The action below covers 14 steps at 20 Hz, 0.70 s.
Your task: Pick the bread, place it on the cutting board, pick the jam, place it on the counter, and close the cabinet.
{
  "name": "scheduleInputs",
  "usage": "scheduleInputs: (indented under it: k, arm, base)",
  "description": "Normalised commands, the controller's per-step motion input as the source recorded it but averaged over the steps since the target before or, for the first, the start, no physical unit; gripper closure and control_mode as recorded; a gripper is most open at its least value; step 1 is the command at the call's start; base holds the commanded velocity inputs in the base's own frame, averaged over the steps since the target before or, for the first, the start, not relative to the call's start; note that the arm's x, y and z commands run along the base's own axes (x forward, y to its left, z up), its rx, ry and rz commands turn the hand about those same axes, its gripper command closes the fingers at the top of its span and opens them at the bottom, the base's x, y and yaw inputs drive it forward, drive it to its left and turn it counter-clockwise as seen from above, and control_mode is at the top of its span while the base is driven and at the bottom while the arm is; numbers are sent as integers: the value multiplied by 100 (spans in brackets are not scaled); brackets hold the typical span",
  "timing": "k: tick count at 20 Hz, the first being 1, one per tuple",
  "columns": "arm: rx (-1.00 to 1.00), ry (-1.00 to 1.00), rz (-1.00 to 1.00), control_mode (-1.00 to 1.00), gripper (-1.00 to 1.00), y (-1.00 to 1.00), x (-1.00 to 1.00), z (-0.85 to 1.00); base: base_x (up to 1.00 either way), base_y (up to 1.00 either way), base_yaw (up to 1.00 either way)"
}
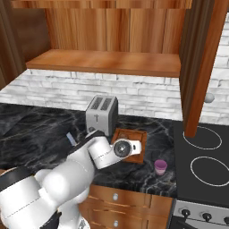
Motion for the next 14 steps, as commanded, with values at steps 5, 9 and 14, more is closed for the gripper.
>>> scheduleInputs:
  k: [5, 9, 14]
  arm:
    - [0, 0, 0, -100, 100, 0, 17, 0]
    - [0, 0, 0, -100, 100, 0, 17, -6]
    - [0, 0, 0, -100, 100, 0, 16, -13]
  base:
    - [0, 0, 0]
    - [0, 0, 0]
    - [0, 0, 0]
